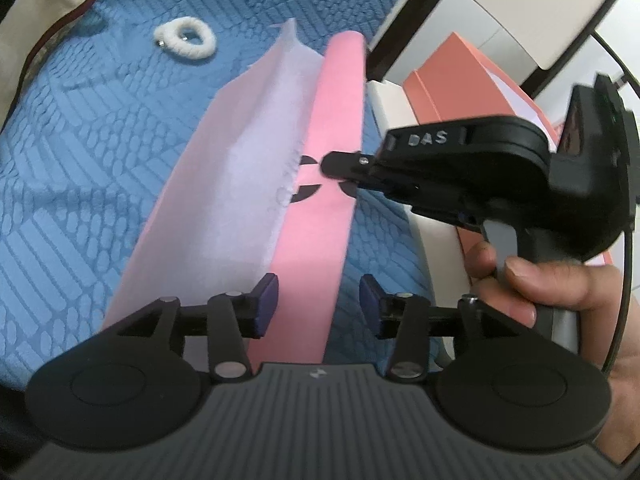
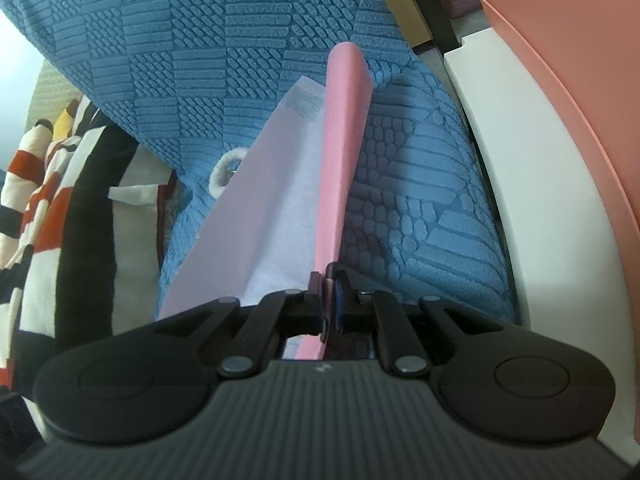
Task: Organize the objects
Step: 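Press the pink side strip along the bag edge with both grippers, then open the right gripper to release the pink side strip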
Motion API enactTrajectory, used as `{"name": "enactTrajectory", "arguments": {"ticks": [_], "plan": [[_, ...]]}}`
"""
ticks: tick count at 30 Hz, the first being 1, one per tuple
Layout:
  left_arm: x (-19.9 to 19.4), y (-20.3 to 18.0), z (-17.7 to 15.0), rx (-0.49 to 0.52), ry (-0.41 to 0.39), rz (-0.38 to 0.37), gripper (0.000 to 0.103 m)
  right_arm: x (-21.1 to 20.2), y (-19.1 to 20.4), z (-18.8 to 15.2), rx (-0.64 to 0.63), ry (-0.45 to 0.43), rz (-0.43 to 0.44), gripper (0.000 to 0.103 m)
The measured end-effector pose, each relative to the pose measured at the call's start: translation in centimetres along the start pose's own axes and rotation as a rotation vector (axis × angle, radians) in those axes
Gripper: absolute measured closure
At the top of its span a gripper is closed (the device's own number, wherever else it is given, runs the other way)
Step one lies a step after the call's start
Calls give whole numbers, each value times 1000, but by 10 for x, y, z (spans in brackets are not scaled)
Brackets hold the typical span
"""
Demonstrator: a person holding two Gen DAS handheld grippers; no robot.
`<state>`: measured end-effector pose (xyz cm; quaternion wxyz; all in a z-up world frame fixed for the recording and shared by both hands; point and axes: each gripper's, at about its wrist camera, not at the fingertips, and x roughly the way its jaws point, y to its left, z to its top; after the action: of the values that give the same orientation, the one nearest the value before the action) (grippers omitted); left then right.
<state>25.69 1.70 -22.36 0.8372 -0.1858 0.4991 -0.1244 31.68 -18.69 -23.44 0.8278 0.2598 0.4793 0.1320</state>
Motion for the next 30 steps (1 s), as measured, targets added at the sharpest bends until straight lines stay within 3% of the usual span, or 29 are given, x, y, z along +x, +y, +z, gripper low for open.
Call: {"name": "enactTrajectory", "arguments": {"ticks": [5,14,19,21,24,30], "plan": [[5,-11,-4,63,-1,25,47,-1,-2,-2,5,6,-6,94],[15,-26,-15,204,7,140,48,-11,1,-9,-31,3,-49,94],[15,-35,-21,284,-3,211,63,-19,2,-13,-76,-8,-97,94],[14,-36,-23,301,-13,212,67,-22,0,-14,-76,-13,-107,94],[11,-38,-25,313,-22,190,82,-28,-5,-15,-59,-25,-128,94],[7,-25,-18,189,-3,51,91,-40,-6,-17,-71,-59,-147,91]]}}
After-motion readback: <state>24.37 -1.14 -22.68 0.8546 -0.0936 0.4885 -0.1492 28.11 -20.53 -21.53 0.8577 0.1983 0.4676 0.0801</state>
